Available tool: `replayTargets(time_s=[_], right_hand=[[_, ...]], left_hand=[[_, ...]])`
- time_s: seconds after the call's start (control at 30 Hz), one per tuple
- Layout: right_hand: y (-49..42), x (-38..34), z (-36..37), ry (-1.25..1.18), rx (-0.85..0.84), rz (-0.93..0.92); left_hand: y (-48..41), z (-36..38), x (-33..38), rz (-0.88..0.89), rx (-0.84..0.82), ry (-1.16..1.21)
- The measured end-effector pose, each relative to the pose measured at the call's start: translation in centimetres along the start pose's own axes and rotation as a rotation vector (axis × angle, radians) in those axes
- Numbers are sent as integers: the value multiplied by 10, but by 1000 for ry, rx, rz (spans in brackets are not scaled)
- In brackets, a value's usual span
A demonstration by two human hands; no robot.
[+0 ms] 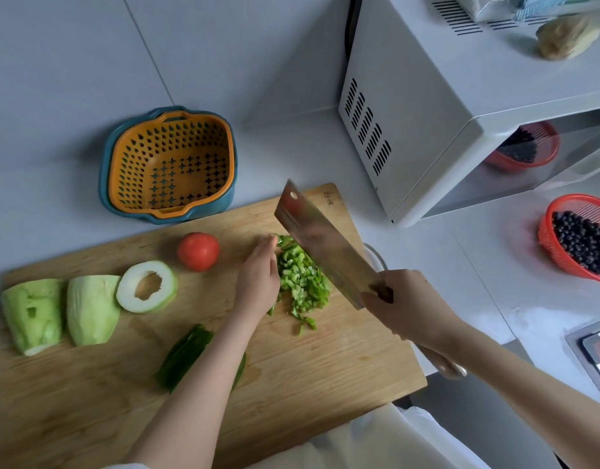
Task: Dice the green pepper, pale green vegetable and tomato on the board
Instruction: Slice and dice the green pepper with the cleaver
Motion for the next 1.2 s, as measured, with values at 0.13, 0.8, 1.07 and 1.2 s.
replayTargets(time_s=[0.13, 0.8, 1.07, 1.2], right_hand=[[3, 1, -10, 15, 100, -140], [5, -39, 6, 464, 307, -648], [-8, -43, 13, 506, 244, -721], [-10, -45, 21, 530, 215, -764]], left_hand=[[6, -11, -25, -276, 30, 575], [14, 30, 94, 372, -408, -296], [-3, 44, 71, 235, -410, -279], [-9, 47, 56, 153, -396, -204]])
Point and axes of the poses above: each hand's wrist, its own y-axis away from the middle knuckle, its own z-axis out of the palm, x = y × z, the point moved 10 cm from there along -y, towards the middle knuckle, and after that the axes turned 4 degrees about z, right-handed, at the moved point
